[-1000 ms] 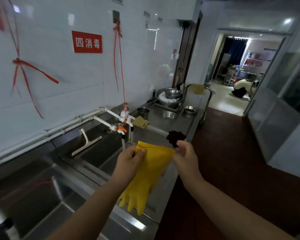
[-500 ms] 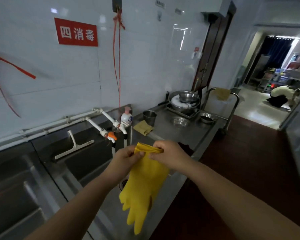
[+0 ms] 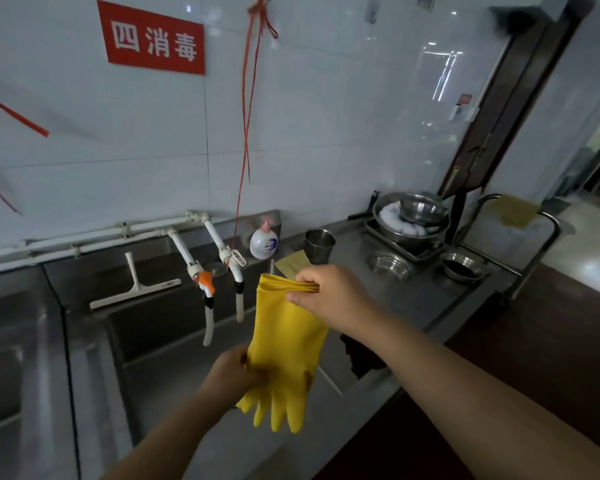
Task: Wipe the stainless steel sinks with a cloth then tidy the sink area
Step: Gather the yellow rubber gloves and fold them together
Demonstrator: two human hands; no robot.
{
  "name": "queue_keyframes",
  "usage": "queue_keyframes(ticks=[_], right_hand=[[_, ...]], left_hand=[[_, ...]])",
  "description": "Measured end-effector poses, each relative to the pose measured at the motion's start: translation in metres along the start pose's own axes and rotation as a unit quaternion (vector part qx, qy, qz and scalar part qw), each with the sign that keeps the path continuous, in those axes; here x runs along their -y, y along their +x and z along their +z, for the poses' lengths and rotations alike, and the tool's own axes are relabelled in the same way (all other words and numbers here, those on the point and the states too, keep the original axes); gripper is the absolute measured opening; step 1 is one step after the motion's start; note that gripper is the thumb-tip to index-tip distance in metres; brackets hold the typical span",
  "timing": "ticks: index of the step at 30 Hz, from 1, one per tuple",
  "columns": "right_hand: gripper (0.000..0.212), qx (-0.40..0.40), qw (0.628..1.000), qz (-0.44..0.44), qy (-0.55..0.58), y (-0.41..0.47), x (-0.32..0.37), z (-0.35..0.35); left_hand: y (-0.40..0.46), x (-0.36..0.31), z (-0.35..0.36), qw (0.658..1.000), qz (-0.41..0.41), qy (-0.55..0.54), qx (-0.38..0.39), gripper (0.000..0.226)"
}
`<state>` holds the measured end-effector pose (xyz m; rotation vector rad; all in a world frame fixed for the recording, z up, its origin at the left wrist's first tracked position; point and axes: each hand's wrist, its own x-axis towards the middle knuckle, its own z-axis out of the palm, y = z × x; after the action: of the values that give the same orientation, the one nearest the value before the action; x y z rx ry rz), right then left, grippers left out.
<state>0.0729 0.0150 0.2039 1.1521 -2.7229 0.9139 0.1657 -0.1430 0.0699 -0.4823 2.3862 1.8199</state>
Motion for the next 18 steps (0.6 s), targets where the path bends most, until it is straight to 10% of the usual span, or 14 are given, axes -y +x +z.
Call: queue_keyframes(ticks=[10,18], right_hand=[[0.033,-0.09,0.988,0.013,0.128,0.132,-0.068,0.006],[0.041,-0.177,0.959,0.085,0.206,0.221,-0.111,0.014]], left_hand=[[0.096,-0.02,-0.079,0.999,-0.005,0.032,-0.04,0.022],[0.191,-0.116,-0.192,0.927,0.111,0.303,-0.19,0.022]])
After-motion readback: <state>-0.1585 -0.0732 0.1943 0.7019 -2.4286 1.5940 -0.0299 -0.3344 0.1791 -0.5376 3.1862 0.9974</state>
